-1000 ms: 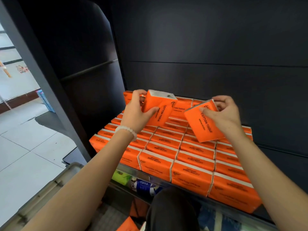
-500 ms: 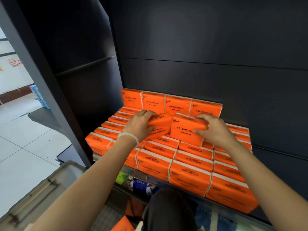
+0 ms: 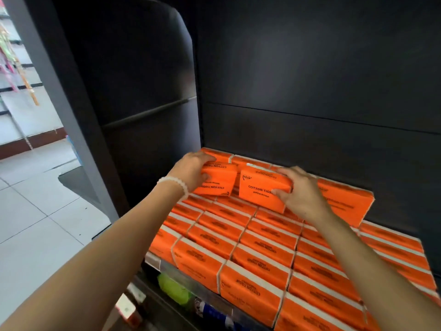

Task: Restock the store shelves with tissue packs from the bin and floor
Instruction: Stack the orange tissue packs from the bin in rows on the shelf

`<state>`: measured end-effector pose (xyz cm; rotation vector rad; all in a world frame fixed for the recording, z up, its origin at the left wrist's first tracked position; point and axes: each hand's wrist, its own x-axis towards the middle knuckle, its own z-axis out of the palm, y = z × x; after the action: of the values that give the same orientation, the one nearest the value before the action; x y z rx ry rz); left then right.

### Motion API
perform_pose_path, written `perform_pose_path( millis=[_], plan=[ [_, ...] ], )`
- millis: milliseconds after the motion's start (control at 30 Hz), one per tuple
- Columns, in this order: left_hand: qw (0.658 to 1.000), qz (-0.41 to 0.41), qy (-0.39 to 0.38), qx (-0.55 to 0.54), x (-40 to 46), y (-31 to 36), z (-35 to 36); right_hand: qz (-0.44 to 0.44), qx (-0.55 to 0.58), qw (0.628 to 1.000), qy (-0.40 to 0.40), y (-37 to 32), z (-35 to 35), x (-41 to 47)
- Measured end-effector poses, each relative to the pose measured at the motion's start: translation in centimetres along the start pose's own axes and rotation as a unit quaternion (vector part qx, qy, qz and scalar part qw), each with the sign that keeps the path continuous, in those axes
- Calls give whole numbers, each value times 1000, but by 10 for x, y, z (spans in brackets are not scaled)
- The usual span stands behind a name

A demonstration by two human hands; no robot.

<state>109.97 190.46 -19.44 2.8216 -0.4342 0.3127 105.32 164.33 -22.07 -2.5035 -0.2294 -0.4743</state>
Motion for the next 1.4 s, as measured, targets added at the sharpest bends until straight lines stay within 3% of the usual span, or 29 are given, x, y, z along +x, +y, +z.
perform_pose_path(
  millis=[233, 400, 567, 733, 867, 1033, 1167, 1267, 1400],
  plan=[
    [997, -24, -27, -67, 30, -38, 32, -34, -14, 999, -13, 5, 40, 28],
    [996, -44, -78, -20, 23, -53, 44, -31, -46, 998, 0, 17, 49, 24],
    [989, -36, 10, -140, 19, -49, 38, -25, -72, 997, 3, 17, 49, 24],
    [944, -42, 132, -298, 20, -29, 13, -20, -81, 996, 4, 16, 50, 22],
    [962, -11, 141, -235, 21, -21, 7, -15, -78, 997, -2, 14, 49, 22],
    [993, -38, 10, -112, 17, -24, 31, -19, -80, 997, -4, 14, 47, 20],
    [993, -50, -5, -108, 13, -32, 33, -20, -87, 996, -6, 15, 48, 21],
    [985, -40, 56, -159, 13, -28, 25, -20, -84, 996, -7, 15, 48, 21],
    [937, -33, 205, -280, 11, -20, 9, -17, -81, 997, -9, 15, 49, 21]
  ],
)
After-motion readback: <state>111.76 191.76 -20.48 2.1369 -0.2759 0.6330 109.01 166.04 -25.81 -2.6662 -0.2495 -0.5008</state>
